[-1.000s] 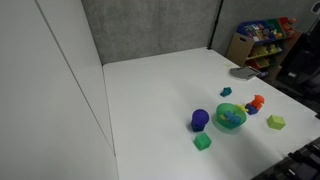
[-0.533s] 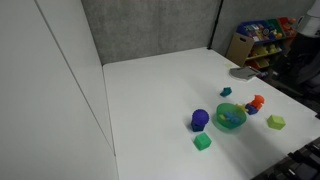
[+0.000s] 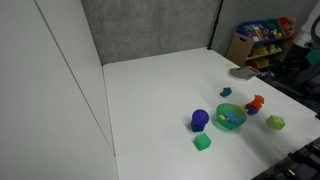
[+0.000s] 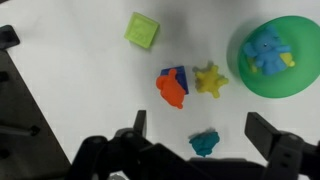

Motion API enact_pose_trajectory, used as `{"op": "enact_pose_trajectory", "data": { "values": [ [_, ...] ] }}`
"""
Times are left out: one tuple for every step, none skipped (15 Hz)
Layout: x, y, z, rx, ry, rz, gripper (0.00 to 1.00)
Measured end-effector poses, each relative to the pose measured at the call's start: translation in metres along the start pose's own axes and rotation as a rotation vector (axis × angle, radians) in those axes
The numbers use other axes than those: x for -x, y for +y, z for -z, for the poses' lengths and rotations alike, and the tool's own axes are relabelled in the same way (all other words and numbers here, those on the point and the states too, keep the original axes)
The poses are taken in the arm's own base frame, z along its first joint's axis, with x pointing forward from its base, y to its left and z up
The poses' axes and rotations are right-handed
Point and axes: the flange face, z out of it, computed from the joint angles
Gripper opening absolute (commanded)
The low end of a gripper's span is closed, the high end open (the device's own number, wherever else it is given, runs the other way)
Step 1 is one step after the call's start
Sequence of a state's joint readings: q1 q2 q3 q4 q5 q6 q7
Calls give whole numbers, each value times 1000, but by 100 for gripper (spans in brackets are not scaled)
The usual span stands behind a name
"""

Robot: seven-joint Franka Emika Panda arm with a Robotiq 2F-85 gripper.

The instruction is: Remove the light blue toy from the green bowl and put it on the worktop

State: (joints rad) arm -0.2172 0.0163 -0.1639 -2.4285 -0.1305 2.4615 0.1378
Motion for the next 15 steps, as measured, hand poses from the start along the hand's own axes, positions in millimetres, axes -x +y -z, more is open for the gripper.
{"op": "enact_pose_trajectory", "data": {
  "values": [
    [-4,9,-10,2,9,-18,100],
    [-8,15,-20,5,15,-31,100],
    [-10,20,-31,9,17,-42,100],
    [-12,22,-41,12,15,-47,100],
    [-12,22,-50,12,13,-50,100],
    [-12,19,-58,10,9,-51,100],
    [-11,15,-66,7,3,-49,100],
    [-11,8,-70,3,0,-42,100],
    [-9,-1,-75,-1,-5,-29,100],
    [-8,-12,-79,-5,-10,-15,100],
    [-6,-24,-83,-10,-16,2,100],
    [-4,-37,-87,-15,-23,22,100],
    [-1,-50,-91,-18,-30,41,100],
    [2,-62,-95,-20,-37,61,100],
    [4,-74,-99,-21,-41,85,100]
  ]
}}
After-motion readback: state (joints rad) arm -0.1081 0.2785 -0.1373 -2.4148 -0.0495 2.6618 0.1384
